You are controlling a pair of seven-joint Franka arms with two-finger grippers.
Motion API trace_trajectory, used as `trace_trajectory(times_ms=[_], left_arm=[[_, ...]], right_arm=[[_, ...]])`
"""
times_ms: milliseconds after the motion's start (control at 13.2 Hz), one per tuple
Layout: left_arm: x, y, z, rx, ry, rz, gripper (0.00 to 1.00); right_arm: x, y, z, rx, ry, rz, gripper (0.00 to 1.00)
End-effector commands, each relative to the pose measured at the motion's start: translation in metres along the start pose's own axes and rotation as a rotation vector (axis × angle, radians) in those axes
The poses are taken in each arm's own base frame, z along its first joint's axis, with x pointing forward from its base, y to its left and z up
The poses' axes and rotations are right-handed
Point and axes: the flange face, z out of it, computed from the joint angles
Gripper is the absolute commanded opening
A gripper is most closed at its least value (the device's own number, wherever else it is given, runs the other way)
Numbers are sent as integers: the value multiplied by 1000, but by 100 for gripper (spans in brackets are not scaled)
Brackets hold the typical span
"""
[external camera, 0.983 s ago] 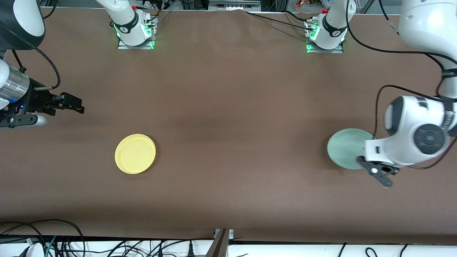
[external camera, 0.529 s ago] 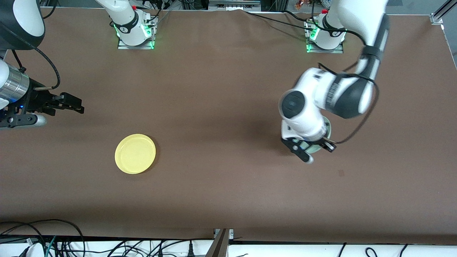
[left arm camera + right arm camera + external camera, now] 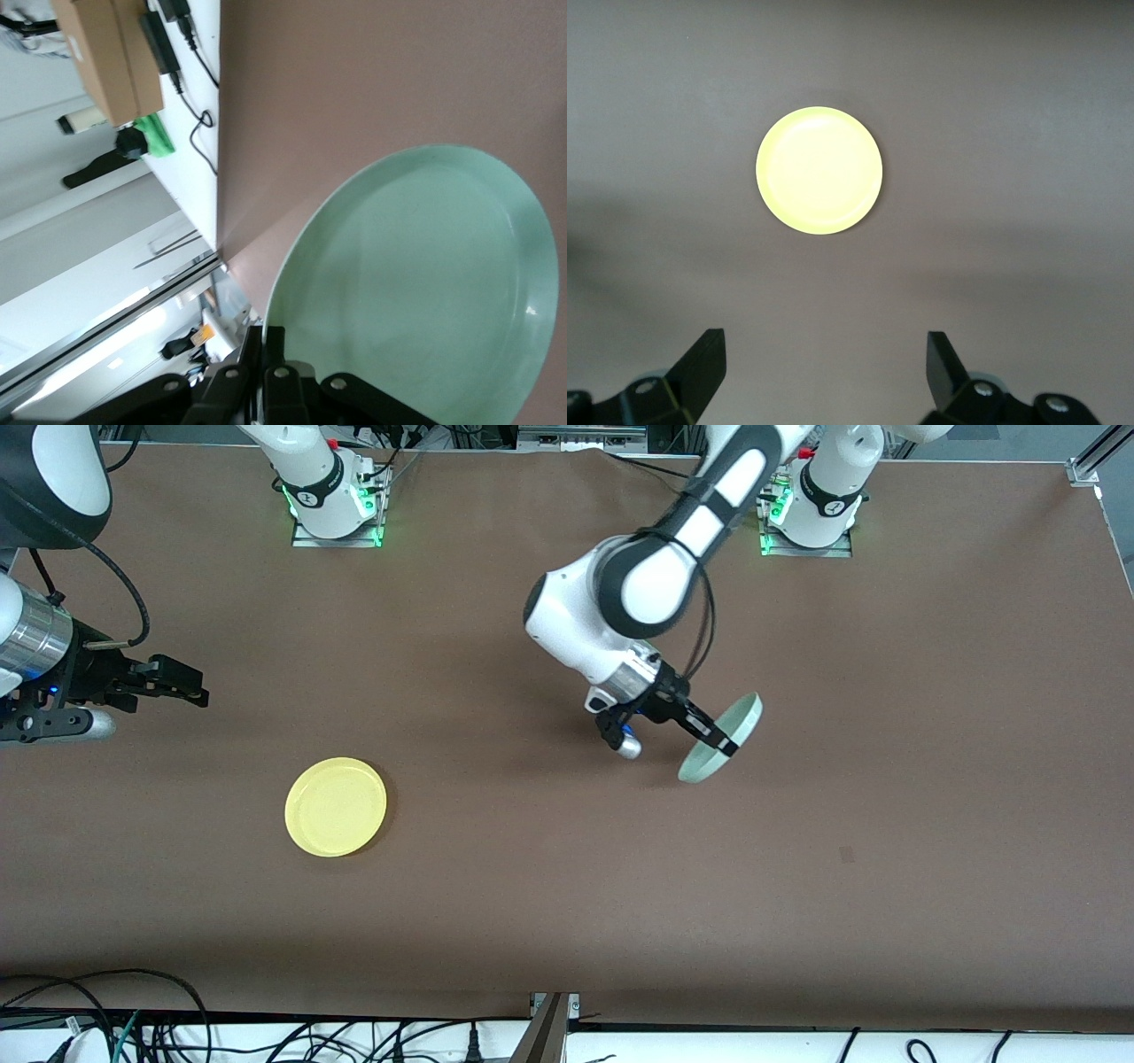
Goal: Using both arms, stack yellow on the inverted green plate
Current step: 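Flip the green plate over with the left gripper toward the table middle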
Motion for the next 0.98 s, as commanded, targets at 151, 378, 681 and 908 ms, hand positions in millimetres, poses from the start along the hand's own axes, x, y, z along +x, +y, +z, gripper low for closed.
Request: trace_trajectory(times_ms=[151,378,681,908], left_arm=[[25,62,-22,143,-15,-213,0],[33,78,-42,147,12,-272,0],[43,142,-54,181,45,-324,0],[39,163,-68,159,60,-353,0]], right_arm=[[4,3,4,0,-6,-10,100],[10,32,26,2,-48,35,100],[13,54,39,7,-71,67,100],[13,50,37,11,-65,65,100]])
